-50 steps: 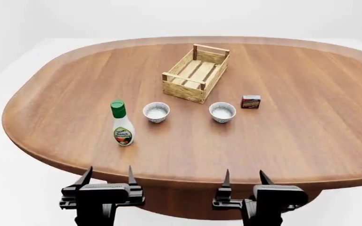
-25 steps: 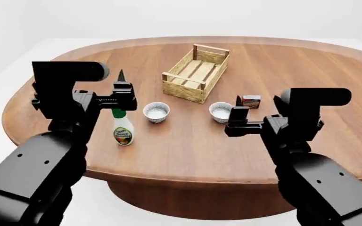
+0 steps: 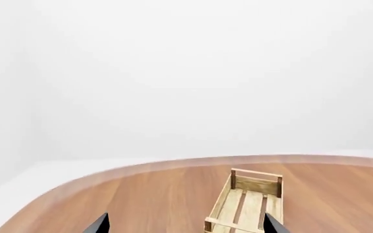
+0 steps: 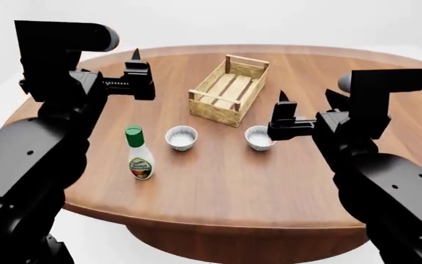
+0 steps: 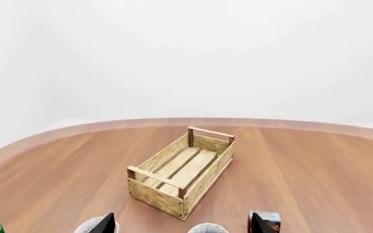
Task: Stack the right bowl on the left bowl and place them in the tray.
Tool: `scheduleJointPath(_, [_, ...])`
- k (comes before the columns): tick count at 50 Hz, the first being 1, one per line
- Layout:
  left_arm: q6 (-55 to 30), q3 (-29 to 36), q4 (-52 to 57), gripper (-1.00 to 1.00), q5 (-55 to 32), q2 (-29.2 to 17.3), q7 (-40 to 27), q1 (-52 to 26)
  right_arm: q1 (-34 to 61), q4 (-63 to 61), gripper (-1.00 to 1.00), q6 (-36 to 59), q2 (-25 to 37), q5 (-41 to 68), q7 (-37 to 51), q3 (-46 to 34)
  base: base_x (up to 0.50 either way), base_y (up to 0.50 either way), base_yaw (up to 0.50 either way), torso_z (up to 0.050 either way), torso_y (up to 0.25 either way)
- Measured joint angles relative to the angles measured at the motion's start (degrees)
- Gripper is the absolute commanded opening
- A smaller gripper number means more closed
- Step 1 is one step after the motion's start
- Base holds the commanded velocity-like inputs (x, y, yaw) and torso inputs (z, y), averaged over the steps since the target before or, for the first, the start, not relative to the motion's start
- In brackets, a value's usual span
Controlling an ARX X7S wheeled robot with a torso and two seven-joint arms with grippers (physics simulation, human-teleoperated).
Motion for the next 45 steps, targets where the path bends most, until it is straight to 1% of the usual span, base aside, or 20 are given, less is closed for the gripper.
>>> scheduleJointPath(21, [0.3, 0.7, -0.6, 1.0, -0.6, -0.6, -0.2, -0.3, -0.8, 1.5, 1.0, -1.5, 0.5, 0.1, -0.4, -0.7, 0.5, 0.0, 0.0, 0.0, 0.0])
scheduleJointPath(33, [0.3, 0.6, -0.6, 1.0, -1.1, -0.9, -0.4, -0.3, -6.1, 2.7, 1.0, -7.1, 1.2, -2.2, -1.0, -2.1, 0.5, 0.0, 0.0, 0.0, 0.001])
scheduleJointPath(45, [0.5, 0.6, -0.6, 1.0, -1.5, -1.2, -0.6, -0.4, -9.5, 3.9, 1.0, -9.4, 1.8, -3.0, -1.4, -2.8, 0.5, 0.0, 0.0, 0.0, 0.001])
